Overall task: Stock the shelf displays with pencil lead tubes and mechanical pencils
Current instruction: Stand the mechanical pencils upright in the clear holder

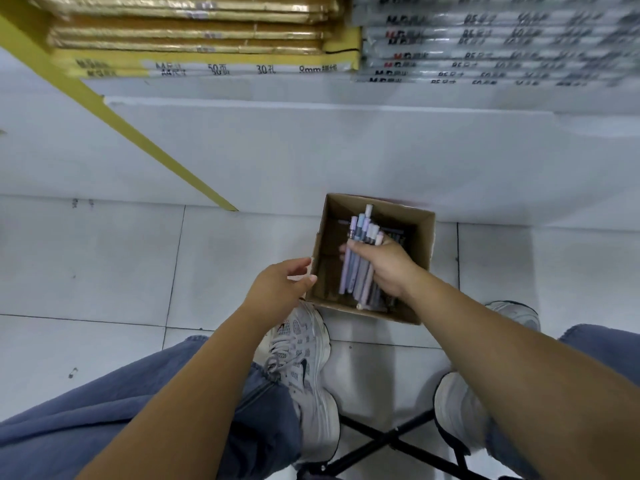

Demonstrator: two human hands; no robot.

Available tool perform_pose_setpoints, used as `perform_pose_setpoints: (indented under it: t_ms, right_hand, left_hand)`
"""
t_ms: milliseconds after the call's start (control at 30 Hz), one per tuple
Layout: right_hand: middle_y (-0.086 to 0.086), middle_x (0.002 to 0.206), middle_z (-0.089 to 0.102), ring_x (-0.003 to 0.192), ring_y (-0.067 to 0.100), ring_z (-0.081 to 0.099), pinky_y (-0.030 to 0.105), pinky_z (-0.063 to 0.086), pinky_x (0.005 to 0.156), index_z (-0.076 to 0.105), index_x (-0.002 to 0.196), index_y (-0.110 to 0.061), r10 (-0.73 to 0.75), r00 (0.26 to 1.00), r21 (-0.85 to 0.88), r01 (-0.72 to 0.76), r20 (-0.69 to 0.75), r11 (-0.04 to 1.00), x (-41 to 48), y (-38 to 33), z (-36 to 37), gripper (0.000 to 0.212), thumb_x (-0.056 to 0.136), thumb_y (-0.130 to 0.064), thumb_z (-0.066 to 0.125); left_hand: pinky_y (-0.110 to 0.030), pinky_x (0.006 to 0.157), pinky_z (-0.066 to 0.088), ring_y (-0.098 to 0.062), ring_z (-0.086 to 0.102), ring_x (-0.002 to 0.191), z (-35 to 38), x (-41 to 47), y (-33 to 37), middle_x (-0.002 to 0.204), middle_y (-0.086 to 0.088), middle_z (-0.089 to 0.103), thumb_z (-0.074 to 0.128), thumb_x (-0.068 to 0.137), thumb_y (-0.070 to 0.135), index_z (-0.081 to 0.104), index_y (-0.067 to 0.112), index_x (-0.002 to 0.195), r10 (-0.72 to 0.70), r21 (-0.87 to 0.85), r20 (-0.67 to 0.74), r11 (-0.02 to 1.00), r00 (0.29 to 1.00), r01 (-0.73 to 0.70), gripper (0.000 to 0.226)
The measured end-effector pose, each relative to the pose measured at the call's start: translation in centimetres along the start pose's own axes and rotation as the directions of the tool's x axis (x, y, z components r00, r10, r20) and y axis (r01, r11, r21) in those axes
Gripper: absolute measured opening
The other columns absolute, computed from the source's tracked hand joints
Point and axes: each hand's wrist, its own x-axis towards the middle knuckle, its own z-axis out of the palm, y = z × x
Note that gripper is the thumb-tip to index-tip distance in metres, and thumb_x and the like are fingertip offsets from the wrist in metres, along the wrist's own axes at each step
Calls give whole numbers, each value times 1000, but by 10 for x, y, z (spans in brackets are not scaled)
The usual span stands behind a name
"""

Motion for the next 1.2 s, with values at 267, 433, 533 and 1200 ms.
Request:
perform_pose_setpoints:
  t_ms: [267,433,533,1200]
  right_hand:
    - [9,91,74,92,24,69,40,56,82,68,96,-7,-299,942,152,277,150,949,-103,-87,-8,17,83,-18,68]
    - [12,88,72,85,26,69,39,59,71,69,92,-5,-498,823,168,469,274,867,-193,-158,-3,18,80,-18,67]
    - [8,84,74,71,24,68,34,52,49,72,91,-9,-615,760,-76,640,212,765,-245,-197,-4,25,79,-30,68]
    - [-2,89,75,77,8,68,20,54,66,68,105,-19,-937,335,-258,917,94,303,-354,-368,-47,16,90,-16,62]
  left_hand:
    - [-24,102,42,-9,52,125,0,-40,94,144,9,50,69,91,37,47,26,145,263,47,144,961,954,-272,59]
    - [-41,97,54,-27,67,112,-13,-87,178,116,-6,73,70,90,28,66,23,121,392,-239,387,917,835,-320,32]
    - [-36,90,58,-21,71,106,-22,-117,226,104,-3,76,68,92,20,63,25,118,482,-334,473,873,737,-357,27]
    - [-26,65,56,-16,66,64,-54,-196,402,75,-5,73,74,73,40,79,23,91,831,-492,-42,466,555,-735,25]
